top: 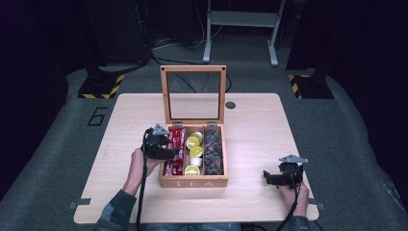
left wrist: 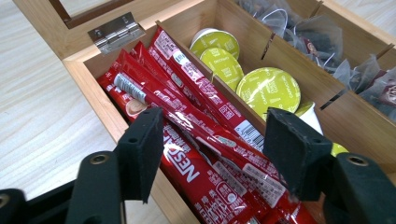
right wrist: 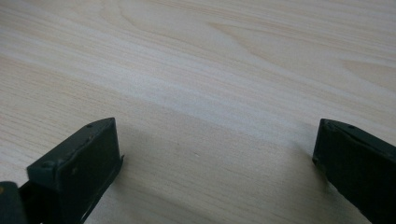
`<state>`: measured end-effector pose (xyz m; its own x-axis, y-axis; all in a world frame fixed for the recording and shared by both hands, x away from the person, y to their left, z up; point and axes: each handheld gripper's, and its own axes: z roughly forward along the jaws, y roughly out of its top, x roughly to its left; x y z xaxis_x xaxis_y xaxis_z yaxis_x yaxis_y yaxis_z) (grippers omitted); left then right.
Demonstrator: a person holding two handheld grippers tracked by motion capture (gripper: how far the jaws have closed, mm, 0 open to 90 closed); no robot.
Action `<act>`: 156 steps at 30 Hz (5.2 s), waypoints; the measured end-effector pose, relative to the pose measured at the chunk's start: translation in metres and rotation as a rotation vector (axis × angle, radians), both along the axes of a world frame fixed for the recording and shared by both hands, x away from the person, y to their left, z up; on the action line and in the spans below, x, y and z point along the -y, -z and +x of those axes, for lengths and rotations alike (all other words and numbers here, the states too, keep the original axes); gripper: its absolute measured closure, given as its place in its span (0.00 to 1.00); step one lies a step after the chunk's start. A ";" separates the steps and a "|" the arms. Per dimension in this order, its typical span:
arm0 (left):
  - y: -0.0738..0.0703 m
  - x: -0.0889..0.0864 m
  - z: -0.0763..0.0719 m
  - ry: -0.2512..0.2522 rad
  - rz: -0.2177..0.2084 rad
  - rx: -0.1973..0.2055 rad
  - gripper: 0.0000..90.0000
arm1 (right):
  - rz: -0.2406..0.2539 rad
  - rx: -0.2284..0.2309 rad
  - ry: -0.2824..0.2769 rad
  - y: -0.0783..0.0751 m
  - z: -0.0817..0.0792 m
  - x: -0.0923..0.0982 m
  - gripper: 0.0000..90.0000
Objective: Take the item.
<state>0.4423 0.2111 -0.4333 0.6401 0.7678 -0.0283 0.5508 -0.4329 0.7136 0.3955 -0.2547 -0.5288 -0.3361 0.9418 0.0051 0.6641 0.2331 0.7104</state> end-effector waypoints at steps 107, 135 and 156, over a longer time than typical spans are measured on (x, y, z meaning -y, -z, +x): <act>-0.029 -0.029 -0.028 -0.064 0.013 0.133 0.92 | 0.002 -0.001 0.003 0.000 0.000 0.000 0.00; -0.036 -0.065 -0.033 -0.144 -0.021 0.157 0.92 | 0.001 0.000 0.002 0.000 0.000 0.000 0.00; -0.028 -0.105 -0.029 -0.249 -0.062 0.140 0.92 | 0.005 0.001 0.003 0.000 0.000 0.000 0.00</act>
<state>0.4133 0.3163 -0.4048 0.4330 0.9014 -0.0051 0.5291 -0.2496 0.8110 0.3954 -0.2547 -0.5288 -0.3334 0.9428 0.0089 0.6637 0.2280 0.7124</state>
